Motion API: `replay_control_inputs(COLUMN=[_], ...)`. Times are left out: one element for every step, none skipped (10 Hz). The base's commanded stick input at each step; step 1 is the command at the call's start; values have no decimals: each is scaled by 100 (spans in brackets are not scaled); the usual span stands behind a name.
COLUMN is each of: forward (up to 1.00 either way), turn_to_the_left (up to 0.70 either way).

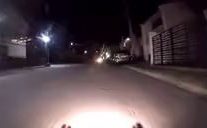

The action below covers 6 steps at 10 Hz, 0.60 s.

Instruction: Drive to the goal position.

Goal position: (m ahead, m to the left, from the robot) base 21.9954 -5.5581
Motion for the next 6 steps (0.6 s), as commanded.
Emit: replay_control_inputs(forward=[60, 60, 60, 60, 60, 60], turn_to_the_left=[0, 0, 0, 0, 0, -13])
